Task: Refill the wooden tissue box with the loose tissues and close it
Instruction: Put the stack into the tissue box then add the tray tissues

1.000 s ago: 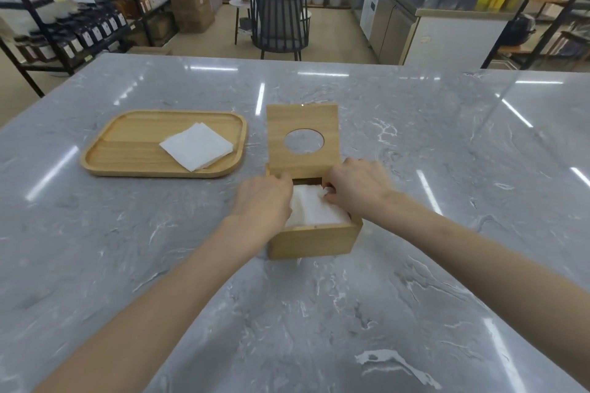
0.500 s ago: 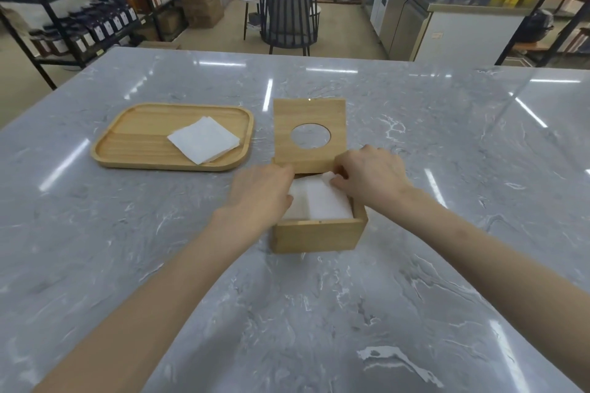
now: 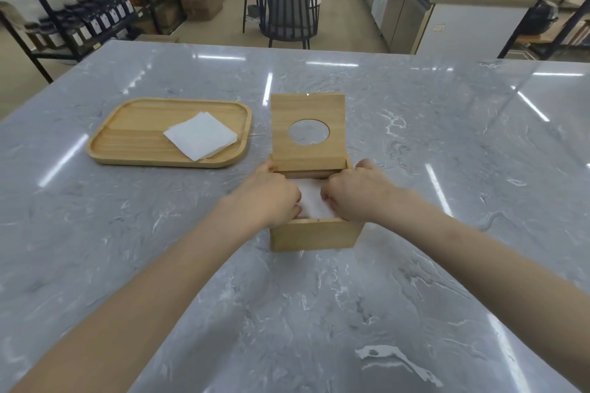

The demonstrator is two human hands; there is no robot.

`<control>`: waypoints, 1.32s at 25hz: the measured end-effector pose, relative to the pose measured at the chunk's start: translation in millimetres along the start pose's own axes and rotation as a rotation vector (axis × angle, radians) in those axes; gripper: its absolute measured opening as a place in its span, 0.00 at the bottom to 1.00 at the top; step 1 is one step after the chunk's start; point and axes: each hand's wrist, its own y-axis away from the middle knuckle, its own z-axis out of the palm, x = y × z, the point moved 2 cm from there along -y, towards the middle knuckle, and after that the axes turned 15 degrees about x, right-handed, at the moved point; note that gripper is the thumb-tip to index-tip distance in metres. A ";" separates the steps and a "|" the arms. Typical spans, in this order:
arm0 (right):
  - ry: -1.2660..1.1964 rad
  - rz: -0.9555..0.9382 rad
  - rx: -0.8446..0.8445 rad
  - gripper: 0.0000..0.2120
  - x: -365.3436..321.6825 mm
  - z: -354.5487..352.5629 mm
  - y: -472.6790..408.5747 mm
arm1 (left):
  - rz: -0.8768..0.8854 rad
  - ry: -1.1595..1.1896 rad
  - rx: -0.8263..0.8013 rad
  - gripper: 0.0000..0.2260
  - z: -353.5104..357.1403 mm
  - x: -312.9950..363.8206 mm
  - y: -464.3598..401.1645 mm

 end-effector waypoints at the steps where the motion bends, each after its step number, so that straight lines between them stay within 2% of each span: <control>1: 0.014 -0.004 -0.025 0.14 0.8 1.9 -1.5 | 0.005 -0.006 -0.019 0.16 -0.1 -0.2 -0.4; 4: 0.008 -0.023 -0.052 0.14 2.2 2.7 -2.9 | 0.016 -0.017 -0.045 0.18 -1.1 -0.4 -0.4; 7: -0.094 -0.008 -0.018 0.16 3.2 -1.7 1.2 | -0.009 0.063 0.001 0.16 -1.4 -1.2 2.9; 11: -0.283 0.080 0.069 0.16 5.9 -18.9 8.6 | -0.114 0.336 0.172 0.15 -8.1 -5.5 16.9; 13: -0.372 0.116 0.166 0.15 7.9 -32.5 9.7 | -0.144 0.470 0.295 0.15 -15.4 -12.8 27.8; 16: -0.604 0.161 0.279 0.15 3.4 -51.2 5.4 | -0.221 0.541 0.416 0.17 -23.1 -33.6 44.4; 20: -0.719 0.148 0.356 0.15 -13.5 -62.2 -12.5 | -0.368 0.560 0.467 0.18 -23.2 -65.3 61.9; 27: -0.904 0.129 0.350 0.15 -47.3 -64.5 -57.4 | -0.474 0.531 0.493 0.16 -15.4 -114.2 81.1; 33: -0.851 0.189 0.273 0.17 -60.7 -62.9 -116.3 | -0.552 0.584 0.451 0.15 4.2 -165.0 72.2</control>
